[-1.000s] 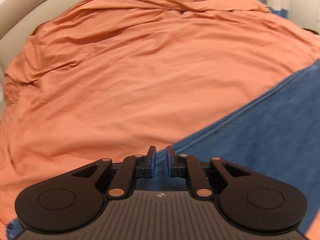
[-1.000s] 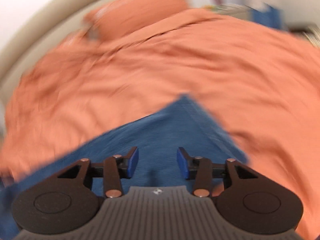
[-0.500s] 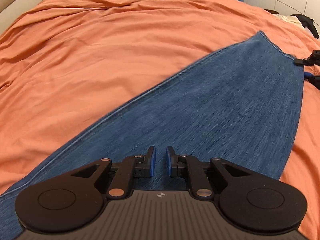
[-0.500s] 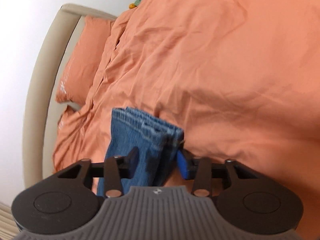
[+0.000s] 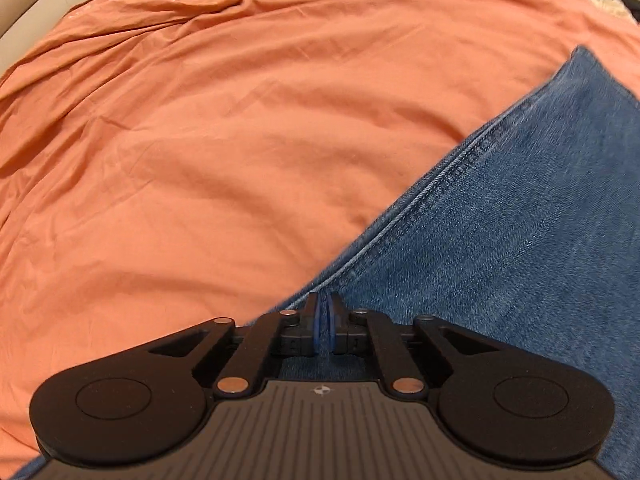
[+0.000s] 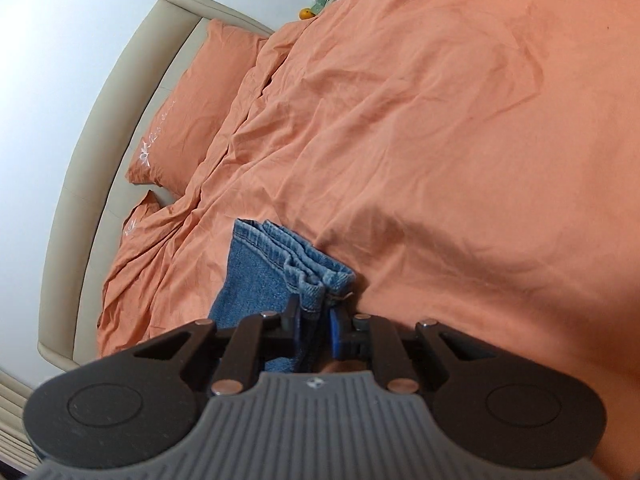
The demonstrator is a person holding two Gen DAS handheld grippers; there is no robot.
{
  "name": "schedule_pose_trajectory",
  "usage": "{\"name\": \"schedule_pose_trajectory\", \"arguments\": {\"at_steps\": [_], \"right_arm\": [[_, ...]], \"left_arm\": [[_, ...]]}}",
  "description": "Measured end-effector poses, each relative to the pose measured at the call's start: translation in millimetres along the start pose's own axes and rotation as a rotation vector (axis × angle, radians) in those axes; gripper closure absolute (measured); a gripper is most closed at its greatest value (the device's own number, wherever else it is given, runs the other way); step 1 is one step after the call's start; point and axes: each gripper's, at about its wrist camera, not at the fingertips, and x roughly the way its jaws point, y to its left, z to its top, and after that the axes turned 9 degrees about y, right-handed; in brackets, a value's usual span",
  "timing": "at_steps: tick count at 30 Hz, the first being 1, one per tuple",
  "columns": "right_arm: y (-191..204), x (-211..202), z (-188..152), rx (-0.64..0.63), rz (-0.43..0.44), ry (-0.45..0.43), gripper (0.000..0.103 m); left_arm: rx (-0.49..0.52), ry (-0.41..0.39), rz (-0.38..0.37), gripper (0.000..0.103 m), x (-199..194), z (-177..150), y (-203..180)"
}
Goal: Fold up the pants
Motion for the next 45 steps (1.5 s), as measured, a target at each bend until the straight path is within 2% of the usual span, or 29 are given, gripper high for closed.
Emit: {"name": "schedule_pose_trajectory", "arguments": {"at_steps": [6, 9, 14, 19, 23, 25, 27, 31, 35, 41, 45], "right_arm": [[0.8, 4.3, 4.0, 0.005, -0.017, 0.011, 0.095], [9.1, -0.1, 7.0, -0.019, -0.027, 0.017, 0.095], [36.9, -12.1, 11.2, -0.110, -0.043, 0.011, 0.095], [64.1, -17.2, 13.0, -0.181, -0.098, 0.013, 0.095], [93.1, -24.6, 10.8, -0.248, -0.130, 0.006, 0.095], [113.3, -30.7, 8.0, -0.294, -0.140, -0.004, 0.096], [137.0, -38.5, 4.8, -0.332, -0.136, -0.015, 0.096], [197.7, -57.9, -7.9, -0.440, -0.102, -0.039, 0.096], [266.1, -73.1, -35.4, -0.561, -0.054, -0.053, 0.096], [363.1, -76.0, -105.4, -0.748, 0.002, -0.057, 0.096], [408.8, -57.1, -163.6, -0.824, 0.017, -0.019, 0.096]], "left_arm": [[0.028, -0.014, 0.038, 0.099, -17.4, -2.7, -12.4], [0.012, -0.014, -0.008, 0.099, -36.6, -17.1, -16.3], [-0.011, -0.028, -0.106, 0.099, -64.5, -60.6, -37.6], [-0.078, -0.036, -0.214, 0.103, -85.9, -97.5, -62.3], [-0.115, -0.035, -0.237, 0.103, -101.7, -118.7, -75.1], [-0.139, 0.001, -0.342, 0.102, -109.0, -127.0, -72.4], [-0.132, -0.011, -0.333, 0.098, -123.0, -137.6, -70.0], [-0.193, -0.072, -0.355, 0.098, -160.8, -169.7, -42.7], [-0.277, -0.151, -0.310, 0.098, -199.3, -202.5, 2.4], [-0.424, -0.246, -0.202, 0.098, -251.0, -255.8, 81.2], [-0.551, -0.282, -0.182, 0.098, -268.4, -289.2, 125.1]]}}
